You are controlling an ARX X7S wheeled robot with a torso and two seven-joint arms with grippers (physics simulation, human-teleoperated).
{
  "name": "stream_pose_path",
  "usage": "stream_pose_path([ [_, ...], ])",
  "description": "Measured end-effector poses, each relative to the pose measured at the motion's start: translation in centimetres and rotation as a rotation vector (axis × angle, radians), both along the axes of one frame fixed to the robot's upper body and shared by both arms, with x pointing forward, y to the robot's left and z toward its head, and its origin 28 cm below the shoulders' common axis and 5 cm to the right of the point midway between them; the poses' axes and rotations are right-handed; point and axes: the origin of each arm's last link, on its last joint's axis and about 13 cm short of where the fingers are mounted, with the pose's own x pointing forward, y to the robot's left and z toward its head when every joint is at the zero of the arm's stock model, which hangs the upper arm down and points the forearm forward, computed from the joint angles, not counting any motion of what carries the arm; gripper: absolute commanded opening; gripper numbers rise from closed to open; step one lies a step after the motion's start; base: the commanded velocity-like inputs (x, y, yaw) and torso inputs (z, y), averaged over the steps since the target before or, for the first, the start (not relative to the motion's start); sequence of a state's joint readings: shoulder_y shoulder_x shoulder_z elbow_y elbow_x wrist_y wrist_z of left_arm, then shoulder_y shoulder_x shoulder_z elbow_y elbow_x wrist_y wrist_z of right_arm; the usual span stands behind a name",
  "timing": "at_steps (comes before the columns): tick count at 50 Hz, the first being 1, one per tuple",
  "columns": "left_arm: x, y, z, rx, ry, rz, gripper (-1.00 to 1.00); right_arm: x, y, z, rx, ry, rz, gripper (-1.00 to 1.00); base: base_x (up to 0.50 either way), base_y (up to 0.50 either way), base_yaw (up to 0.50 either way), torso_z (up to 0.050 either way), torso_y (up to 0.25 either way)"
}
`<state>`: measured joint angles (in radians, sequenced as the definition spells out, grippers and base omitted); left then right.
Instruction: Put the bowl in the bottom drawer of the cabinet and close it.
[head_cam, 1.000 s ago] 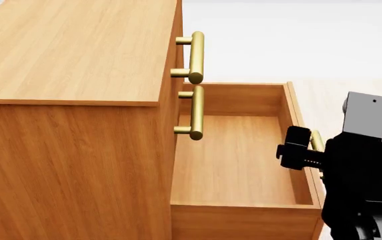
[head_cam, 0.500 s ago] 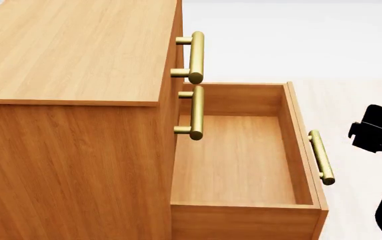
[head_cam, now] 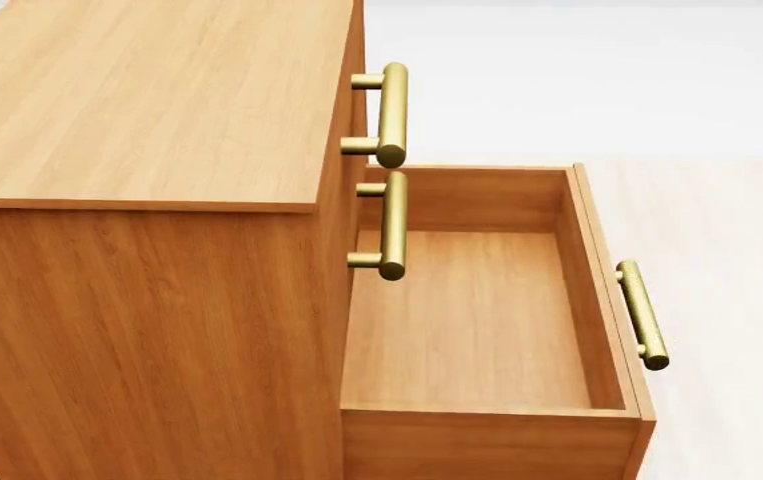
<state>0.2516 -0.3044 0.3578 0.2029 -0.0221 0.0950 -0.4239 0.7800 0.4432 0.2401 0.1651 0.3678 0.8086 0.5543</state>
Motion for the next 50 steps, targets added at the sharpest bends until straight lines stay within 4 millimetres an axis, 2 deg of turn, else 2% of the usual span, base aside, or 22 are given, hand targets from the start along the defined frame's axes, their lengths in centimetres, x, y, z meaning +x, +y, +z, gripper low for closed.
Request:
stream_pose_path([
  [23,-0.1,0.2,0.0,0.000,-0.002,-0.001,1.00,0.0,-4.0,-2.1,0.088,0.075,-0.228,1.00,0.00,0.00,0.00,0.000,0.000],
  [50,-0.3,0.3,0.2,0.002,-0.003,-0.001,1.00,-0.2,-5.8,-4.4,0.268,0.223,-0.380,1.00,0.00,0.00,0.00,0.000,0.000],
])
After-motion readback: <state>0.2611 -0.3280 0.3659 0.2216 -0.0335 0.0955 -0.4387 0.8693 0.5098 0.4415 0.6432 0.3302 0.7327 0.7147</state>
